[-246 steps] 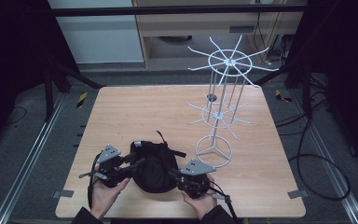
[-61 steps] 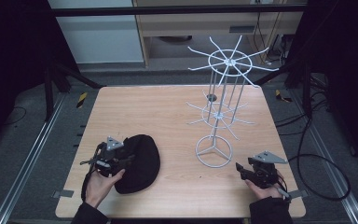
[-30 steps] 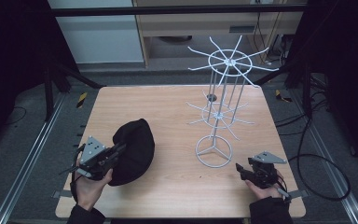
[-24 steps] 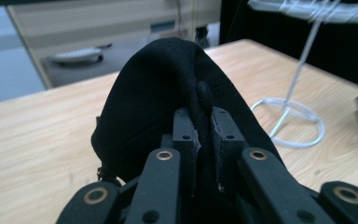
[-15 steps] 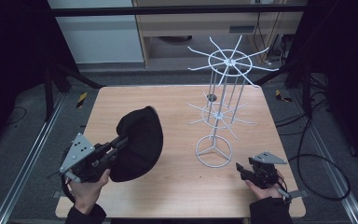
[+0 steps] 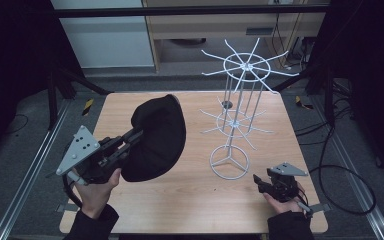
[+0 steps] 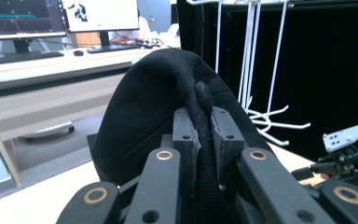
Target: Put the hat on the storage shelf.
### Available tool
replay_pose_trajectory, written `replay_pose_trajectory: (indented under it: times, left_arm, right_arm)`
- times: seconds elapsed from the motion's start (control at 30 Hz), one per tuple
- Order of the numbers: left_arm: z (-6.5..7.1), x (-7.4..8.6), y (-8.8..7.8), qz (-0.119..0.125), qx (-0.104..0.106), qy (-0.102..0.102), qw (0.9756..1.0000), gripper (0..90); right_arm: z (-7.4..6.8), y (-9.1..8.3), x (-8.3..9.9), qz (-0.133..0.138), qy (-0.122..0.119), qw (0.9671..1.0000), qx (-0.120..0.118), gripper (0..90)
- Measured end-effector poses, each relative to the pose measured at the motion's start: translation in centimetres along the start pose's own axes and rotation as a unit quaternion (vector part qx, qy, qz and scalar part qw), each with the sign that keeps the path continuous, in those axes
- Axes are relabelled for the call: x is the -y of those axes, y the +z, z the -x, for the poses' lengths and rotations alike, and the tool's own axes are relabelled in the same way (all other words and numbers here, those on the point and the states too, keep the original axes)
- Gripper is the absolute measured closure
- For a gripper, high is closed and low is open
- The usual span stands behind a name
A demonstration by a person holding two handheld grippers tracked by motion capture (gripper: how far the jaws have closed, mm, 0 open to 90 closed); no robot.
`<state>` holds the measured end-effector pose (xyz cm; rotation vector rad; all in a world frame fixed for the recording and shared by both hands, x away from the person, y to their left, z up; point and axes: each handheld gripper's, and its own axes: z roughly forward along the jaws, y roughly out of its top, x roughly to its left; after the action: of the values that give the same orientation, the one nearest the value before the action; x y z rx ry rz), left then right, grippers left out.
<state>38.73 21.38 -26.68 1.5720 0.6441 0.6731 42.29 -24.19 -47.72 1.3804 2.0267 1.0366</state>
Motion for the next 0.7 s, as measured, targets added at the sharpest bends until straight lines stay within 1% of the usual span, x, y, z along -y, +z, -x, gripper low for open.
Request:
replay_pose_trajectory:
  times: [0.13,0.17,0.2,0.23,0.27,0.3,0.33,0.37,0.7]
  left_arm:
    - [-0.1,-1.0,-0.1,0.017,0.011,-0.006,0.9998,81.9]
    - [-0.2,-1.3,-0.2,0.02,0.018,-0.014,0.9995,81.9]
    - [-0.2,-1.5,-0.2,0.025,0.019,-0.014,0.9994,81.9]
    - [-0.2,-1.8,-0.2,0.033,0.018,-0.009,0.9992,81.9]
    - [-0.2,-2.0,-0.3,0.037,0.02,-0.01,0.9991,81.9]
    - [-0.1,-2.3,-0.3,0.037,0.023,-0.016,0.9989,81.9]
    - [-0.2,-2.5,-0.3,0.043,0.021,-0.008,0.9988,81.9]
    - [-0.1,-2.8,-0.2,0.046,0.022,-0.007,0.9987,81.9]
    - [0.0,-4.8,-0.1,0.073,0.033,-0.012,0.9967,81.9]
  right_arm:
    - [0.0,0.0,0.0,0.004,-0.004,1.0,0.005,42.5]
    - [0.0,0.0,0.0,0.004,-0.004,1.0,0.005,42.5]
    - [0.0,0.0,0.0,0.004,-0.004,1.0,0.004,42.5]
    - [0.0,0.0,0.0,0.004,-0.004,1.0,0.004,42.5]
    - [0.0,0.0,0.0,0.005,-0.004,1.0,0.004,42.5]
    - [0.0,0.0,0.0,0.005,-0.005,1.0,0.004,42.5]
    - [0.0,0.0,0.0,0.006,-0.004,1.0,0.004,42.5]
    - [0.0,0.0,0.0,0.007,-0.004,1.0,0.004,42.5]
    - [0.0,0.0,0.0,0.007,-0.004,1.0,0.005,42.3]
